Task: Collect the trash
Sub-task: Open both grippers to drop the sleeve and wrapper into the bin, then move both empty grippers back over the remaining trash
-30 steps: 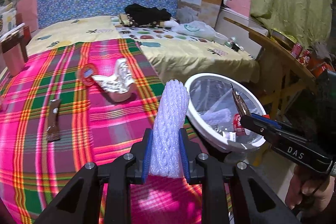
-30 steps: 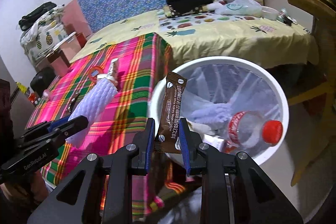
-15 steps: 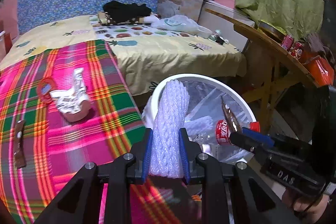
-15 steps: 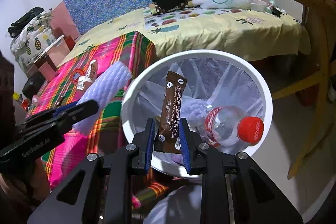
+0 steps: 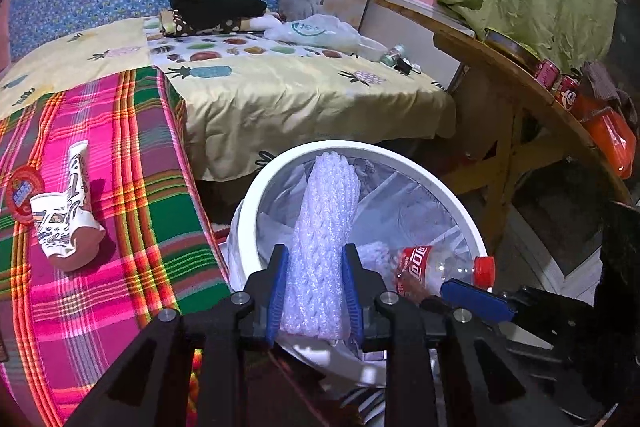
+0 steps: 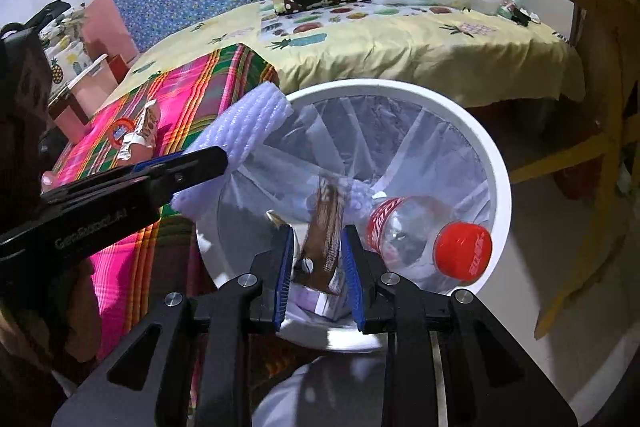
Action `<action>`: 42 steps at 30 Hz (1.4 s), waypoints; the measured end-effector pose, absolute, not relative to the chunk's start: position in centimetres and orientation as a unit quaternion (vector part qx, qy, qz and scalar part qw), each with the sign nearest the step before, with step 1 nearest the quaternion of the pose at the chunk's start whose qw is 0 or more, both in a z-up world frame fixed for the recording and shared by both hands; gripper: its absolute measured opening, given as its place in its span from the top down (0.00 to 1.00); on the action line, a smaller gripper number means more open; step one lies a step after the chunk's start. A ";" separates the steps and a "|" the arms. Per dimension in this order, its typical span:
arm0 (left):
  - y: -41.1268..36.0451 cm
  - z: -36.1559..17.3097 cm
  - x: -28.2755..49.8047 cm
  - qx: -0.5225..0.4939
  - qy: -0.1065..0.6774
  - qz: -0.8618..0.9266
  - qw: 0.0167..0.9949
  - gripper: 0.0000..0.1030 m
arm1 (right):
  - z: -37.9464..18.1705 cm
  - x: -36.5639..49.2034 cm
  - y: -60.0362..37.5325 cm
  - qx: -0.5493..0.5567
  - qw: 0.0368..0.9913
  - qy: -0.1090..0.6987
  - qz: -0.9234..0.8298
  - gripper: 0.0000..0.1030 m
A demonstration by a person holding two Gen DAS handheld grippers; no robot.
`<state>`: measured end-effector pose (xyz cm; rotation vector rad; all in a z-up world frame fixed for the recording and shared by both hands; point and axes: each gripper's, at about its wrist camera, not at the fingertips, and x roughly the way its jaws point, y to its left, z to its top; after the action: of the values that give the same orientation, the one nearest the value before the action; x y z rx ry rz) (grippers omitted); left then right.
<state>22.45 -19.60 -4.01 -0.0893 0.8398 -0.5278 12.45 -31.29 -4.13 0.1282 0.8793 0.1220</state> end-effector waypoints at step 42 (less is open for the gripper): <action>-6.6 -2.4 12.6 -0.060 0.368 -0.121 0.920 0.58 | -1.7 9.6 -24.3 0.044 0.914 0.374 0.151 0.52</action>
<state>12.58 -6.58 -2.36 -0.1243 0.7568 -0.2488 9.64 -24.33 -1.72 0.0896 0.7706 0.3117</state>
